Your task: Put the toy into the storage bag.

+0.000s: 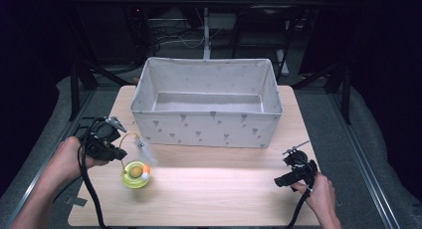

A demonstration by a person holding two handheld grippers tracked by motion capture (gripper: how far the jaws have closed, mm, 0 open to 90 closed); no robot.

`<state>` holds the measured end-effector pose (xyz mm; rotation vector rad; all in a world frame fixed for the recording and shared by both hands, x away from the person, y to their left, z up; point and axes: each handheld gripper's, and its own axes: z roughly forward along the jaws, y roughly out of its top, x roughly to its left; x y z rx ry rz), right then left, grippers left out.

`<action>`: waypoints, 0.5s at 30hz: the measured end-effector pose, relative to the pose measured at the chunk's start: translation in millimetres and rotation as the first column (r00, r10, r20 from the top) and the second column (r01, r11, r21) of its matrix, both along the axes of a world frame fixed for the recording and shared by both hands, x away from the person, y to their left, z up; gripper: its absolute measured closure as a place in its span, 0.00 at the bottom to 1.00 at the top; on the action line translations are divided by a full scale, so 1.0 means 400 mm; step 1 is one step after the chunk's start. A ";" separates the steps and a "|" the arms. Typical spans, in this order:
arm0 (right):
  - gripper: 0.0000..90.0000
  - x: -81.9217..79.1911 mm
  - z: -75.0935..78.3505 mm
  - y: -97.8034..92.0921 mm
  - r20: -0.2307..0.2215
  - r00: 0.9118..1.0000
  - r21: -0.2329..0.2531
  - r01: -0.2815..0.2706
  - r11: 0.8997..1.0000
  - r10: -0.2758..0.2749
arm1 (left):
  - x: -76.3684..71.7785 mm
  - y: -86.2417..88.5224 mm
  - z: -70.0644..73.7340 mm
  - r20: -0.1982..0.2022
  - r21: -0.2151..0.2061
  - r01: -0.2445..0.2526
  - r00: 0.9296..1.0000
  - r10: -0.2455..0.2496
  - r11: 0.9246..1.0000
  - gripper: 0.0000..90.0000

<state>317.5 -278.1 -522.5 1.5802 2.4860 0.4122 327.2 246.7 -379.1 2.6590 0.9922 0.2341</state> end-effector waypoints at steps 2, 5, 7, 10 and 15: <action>0.07 0.001 0.001 0.000 -0.004 1.000 -0.001 -0.006 1.000 0.006 | 0.001 0.001 0.006 0.002 0.006 0.003 1.000 -0.003 1.000 0.98; 0.06 0.001 0.001 0.000 -0.006 1.000 -0.002 -0.006 1.000 0.006 | 0.001 0.001 0.017 0.008 0.006 0.005 1.000 -0.005 1.000 0.98; 0.06 0.000 0.001 0.000 -0.001 1.000 0.003 -0.001 1.000 0.001 | 0.001 0.001 0.025 0.010 0.005 0.009 1.000 -0.009 1.000 0.98; 0.05 0.001 0.002 0.000 -0.005 1.000 -0.001 -0.008 1.000 0.008 | 0.003 0.000 0.036 0.014 0.009 0.017 1.000 -0.017 1.000 0.98; 0.03 0.000 0.001 0.000 0.001 1.000 -0.002 -0.003 1.000 0.003 | 0.007 -0.003 0.051 0.008 0.016 0.027 1.000 -0.027 1.000 0.98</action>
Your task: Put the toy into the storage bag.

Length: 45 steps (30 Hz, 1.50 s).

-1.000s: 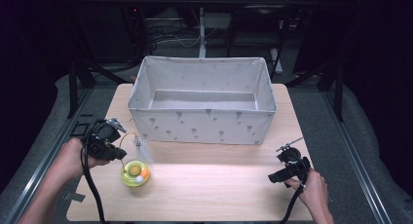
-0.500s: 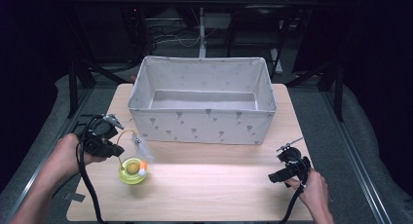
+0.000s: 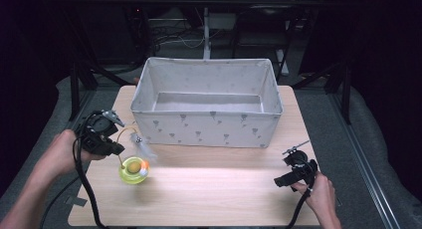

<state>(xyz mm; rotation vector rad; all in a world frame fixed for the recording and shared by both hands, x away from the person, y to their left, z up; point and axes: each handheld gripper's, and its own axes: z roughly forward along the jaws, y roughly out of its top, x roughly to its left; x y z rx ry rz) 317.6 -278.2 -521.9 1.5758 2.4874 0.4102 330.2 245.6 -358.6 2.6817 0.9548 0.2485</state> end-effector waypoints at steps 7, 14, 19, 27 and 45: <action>0.02 0.000 -0.001 -0.001 0.000 1.000 -0.007 -0.001 1.000 0.001 | 0.007 -0.002 0.016 0.005 0.004 0.015 1.000 -0.015 1.000 0.98; 0.02 0.000 -0.001 -0.001 0.000 1.000 -0.006 -0.001 1.000 0.001 | 0.016 0.002 0.036 0.006 0.008 0.022 1.000 -0.022 1.000 0.98; 0.03 0.000 -0.001 -0.001 -0.001 1.000 -0.006 -0.001 1.000 0.001 | 0.020 0.005 0.054 0.012 0.009 0.025 1.000 -0.025 1.000 0.98; 0.03 0.000 0.000 -0.002 -0.004 1.000 -0.004 -0.003 1.000 0.003 | 0.035 0.011 0.077 0.015 0.010 0.024 1.000 -0.024 1.000 0.98; 0.03 0.000 -0.001 -0.003 -0.004 1.000 -0.002 -0.003 1.000 0.003 | 0.063 -0.006 0.151 0.041 0.037 0.043 0.998 -0.044 0.998 0.98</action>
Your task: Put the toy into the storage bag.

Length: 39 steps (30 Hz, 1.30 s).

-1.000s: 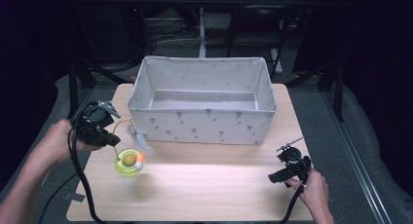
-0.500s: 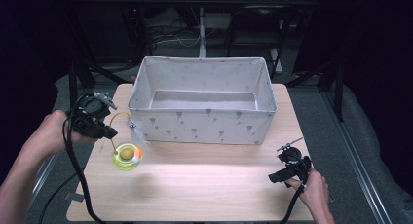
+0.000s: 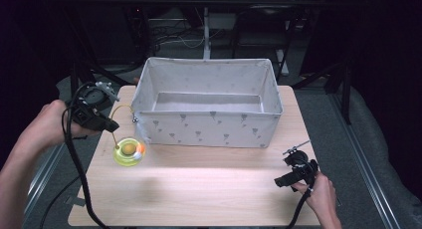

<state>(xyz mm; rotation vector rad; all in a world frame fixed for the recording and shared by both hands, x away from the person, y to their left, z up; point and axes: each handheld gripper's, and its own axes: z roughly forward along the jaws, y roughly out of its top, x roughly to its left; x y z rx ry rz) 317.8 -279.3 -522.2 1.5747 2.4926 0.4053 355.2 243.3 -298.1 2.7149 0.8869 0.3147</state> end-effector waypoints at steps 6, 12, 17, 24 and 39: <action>0.03 0.000 0.000 0.000 -0.002 1.000 0.007 0.000 1.000 0.000 | 0.012 -0.006 0.020 -0.002 -0.001 0.006 1.000 -0.006 1.000 0.98; 0.03 -0.001 -0.005 0.001 0.012 1.000 0.017 0.015 1.000 -0.015 | 0.023 -0.015 0.044 0.002 0.010 0.019 1.000 -0.019 1.000 0.98; 0.03 -0.001 -0.005 0.001 0.010 1.000 0.018 0.012 1.000 -0.012 | 0.034 -0.018 0.064 0.002 -0.003 0.028 1.000 -0.028 1.000 0.98; 0.03 -0.001 -0.004 0.000 0.009 1.000 0.013 0.010 1.000 -0.010 | 0.039 -0.021 0.090 0.010 -0.007 0.030 1.000 -0.030 1.000 0.98; 0.03 0.002 0.000 -0.001 -0.022 1.000 0.003 -0.004 1.000 0.004 | 0.062 -0.031 0.155 0.032 0.012 0.026 0.999 -0.026 1.000 0.98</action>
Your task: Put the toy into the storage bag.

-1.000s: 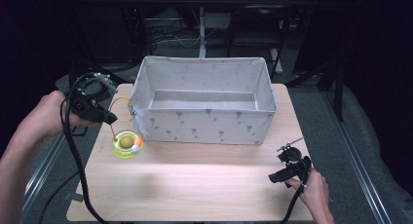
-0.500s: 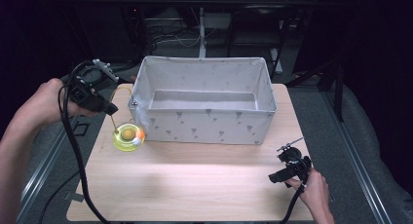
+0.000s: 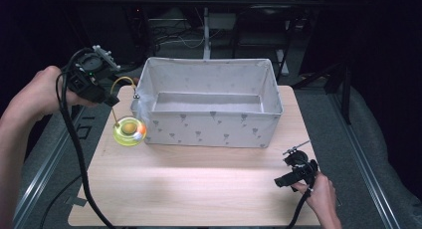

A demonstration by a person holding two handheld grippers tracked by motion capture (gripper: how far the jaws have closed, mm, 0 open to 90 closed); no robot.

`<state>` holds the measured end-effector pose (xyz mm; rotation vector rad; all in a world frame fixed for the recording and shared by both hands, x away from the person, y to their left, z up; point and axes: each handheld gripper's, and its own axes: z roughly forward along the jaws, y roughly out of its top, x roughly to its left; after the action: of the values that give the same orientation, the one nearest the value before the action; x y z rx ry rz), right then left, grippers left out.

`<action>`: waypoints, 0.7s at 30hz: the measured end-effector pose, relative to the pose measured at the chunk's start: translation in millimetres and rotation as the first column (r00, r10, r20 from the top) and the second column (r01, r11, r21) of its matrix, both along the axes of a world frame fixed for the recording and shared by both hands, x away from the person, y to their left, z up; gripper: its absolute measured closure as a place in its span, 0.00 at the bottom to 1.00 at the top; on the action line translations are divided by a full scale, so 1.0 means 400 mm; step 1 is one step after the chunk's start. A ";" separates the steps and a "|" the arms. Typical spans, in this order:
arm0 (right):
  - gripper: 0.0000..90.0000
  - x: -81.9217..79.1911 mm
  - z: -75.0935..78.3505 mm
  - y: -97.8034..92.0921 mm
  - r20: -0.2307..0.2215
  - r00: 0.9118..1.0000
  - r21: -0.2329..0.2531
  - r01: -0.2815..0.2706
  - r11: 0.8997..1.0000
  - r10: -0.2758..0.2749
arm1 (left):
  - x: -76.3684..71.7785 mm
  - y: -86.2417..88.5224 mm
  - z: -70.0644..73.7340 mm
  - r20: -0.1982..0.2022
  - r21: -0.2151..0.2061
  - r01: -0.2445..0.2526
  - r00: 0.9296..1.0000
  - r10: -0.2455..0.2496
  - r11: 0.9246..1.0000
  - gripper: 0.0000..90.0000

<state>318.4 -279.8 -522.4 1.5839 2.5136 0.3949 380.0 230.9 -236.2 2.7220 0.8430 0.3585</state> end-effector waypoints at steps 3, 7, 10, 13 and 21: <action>0.03 -0.002 -0.005 0.003 0.020 1.000 0.012 0.017 1.000 -0.017 | 0.008 -0.002 0.015 0.005 0.003 -0.002 1.000 0.002 1.000 0.98; 0.03 -0.003 -0.005 0.004 0.020 1.000 0.012 0.018 1.000 -0.018 | 0.016 -0.006 0.037 0.016 0.004 -0.002 1.000 0.002 1.000 0.98; 0.03 0.000 -0.002 0.001 0.002 1.000 0.000 0.000 1.000 0.000 | 0.021 -0.010 0.052 0.025 0.003 -0.004 1.000 0.003 1.000 0.98; 0.03 0.000 -0.003 0.001 0.007 1.000 -0.005 0.005 1.000 -0.005 | 0.029 -0.015 0.069 0.025 0.007 -0.003 1.000 0.002 1.000 0.98; 0.03 0.000 -0.003 0.001 0.001 1.000 -0.008 -0.001 1.000 0.001 | 0.055 -0.033 0.107 0.039 0.016 -0.009 0.999 0.009 1.000 0.98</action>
<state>318.5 -279.2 -523.4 1.5787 2.5119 0.3852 402.0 217.6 -193.4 2.7178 0.8459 0.4208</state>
